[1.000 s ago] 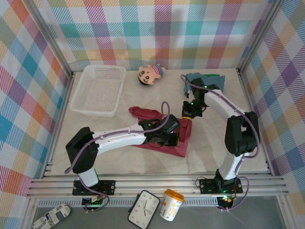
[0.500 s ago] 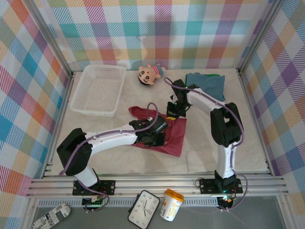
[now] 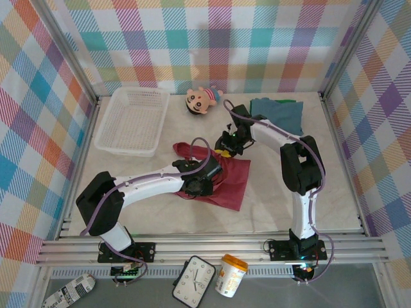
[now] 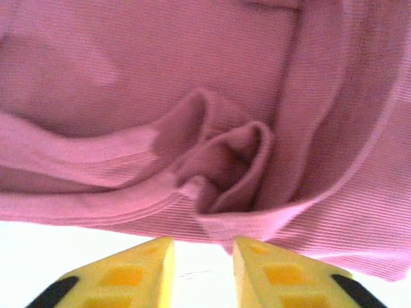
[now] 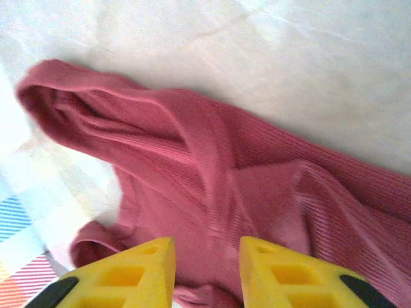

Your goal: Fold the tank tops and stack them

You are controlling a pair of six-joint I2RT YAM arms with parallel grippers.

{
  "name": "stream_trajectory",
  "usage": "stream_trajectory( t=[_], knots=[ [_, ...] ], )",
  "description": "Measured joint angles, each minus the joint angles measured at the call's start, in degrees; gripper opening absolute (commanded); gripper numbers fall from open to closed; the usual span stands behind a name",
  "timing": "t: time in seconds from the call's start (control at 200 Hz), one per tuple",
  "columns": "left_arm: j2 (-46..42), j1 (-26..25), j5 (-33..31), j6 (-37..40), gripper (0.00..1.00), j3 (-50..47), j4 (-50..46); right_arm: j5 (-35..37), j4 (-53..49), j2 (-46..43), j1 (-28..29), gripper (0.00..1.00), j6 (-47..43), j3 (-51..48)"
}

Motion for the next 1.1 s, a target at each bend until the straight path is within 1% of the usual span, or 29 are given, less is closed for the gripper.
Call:
stream_trajectory(
  t=[0.115,0.215,0.385,0.485,0.67,0.77,0.955,1.1],
  knots=[
    [-0.02,0.15,-2.43,-0.70,0.40,0.07,-3.19,-2.43,3.76,0.00,-0.44,0.37,1.73,-0.81],
    [-0.79,0.17,-2.12,0.46,0.47,0.07,-2.45,-2.99,5.51,-0.59,-1.09,0.38,1.49,-1.84],
    [-1.53,-0.70,-0.20,4.68,0.51,2.29,-0.59,-0.96,1.55,-4.92,-3.65,0.39,-1.90,-3.98],
    [0.85,-1.29,0.17,7.30,0.52,5.88,-0.55,0.07,0.11,-8.35,-4.76,0.42,-4.31,-7.37],
    [8.41,-1.29,-1.01,11.74,0.51,9.40,0.07,-0.42,-0.33,-8.68,-4.24,0.44,-6.16,-12.96],
    [10.49,-0.90,-0.98,13.00,0.47,9.20,0.13,-1.31,0.15,-7.43,-3.52,0.44,-6.29,-13.35],
    [10.99,0.02,-1.97,12.68,0.40,7.10,-0.04,-4.00,3.69,-4.92,-1.60,0.43,-5.31,-13.35],
    [8.50,1.05,-3.48,10.86,0.37,2.60,-0.22,-6.27,5.97,-2.43,-0.13,0.42,-3.56,-12.94]
  ],
)
